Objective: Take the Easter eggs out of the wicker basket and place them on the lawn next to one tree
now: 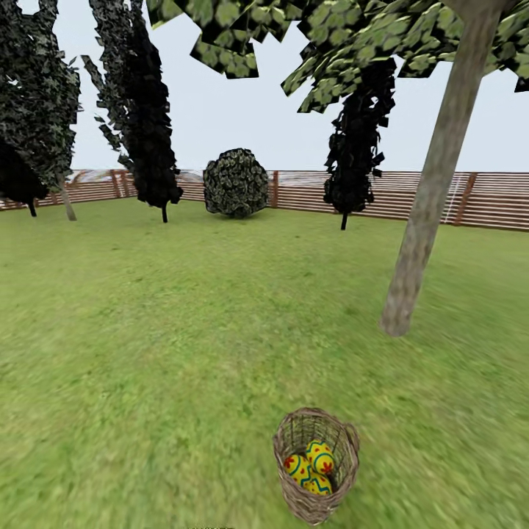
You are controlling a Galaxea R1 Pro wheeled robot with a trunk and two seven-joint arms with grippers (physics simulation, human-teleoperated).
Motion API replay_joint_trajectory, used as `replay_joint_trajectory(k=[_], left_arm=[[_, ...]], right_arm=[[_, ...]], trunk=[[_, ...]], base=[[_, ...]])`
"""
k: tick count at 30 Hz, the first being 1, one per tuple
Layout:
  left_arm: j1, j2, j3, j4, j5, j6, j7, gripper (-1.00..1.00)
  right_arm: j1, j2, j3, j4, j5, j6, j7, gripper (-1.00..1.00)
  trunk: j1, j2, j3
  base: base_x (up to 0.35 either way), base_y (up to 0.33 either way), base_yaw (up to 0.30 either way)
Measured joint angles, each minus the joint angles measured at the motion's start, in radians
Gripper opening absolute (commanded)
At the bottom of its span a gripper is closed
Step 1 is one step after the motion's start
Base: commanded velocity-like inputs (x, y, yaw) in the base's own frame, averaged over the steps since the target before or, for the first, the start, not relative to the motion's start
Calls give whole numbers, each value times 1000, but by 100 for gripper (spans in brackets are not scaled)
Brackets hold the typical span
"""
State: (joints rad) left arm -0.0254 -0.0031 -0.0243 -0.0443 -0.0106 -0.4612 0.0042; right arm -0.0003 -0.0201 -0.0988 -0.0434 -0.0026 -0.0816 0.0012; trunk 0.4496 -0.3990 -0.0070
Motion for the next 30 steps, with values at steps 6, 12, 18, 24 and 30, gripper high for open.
replay_joint_trajectory(k=[6,12,18,24,30], left_arm=[[0,0,0,0,0,0,0,100],[0,0,0,0,0,0,0,100],[0,0,0,0,1,0,0,100],[0,0,0,0,1,0,0,100],[0,1,0,0,1,0,0,100]], right_arm=[[0,0,0,0,0,0,0,100],[0,0,0,0,0,0,0,100],[0,0,0,0,0,0,0,100],[0,0,0,0,0,0,0,100],[0,-1,0,0,0,0,0,100]], trunk=[[0,0,0],[0,0,0],[0,0,0],[0,0,0],[0,0,0]], base=[[2,-284,286],[0,-284,286],[0,-285,286],[0,-284,285],[0,-175,129]])
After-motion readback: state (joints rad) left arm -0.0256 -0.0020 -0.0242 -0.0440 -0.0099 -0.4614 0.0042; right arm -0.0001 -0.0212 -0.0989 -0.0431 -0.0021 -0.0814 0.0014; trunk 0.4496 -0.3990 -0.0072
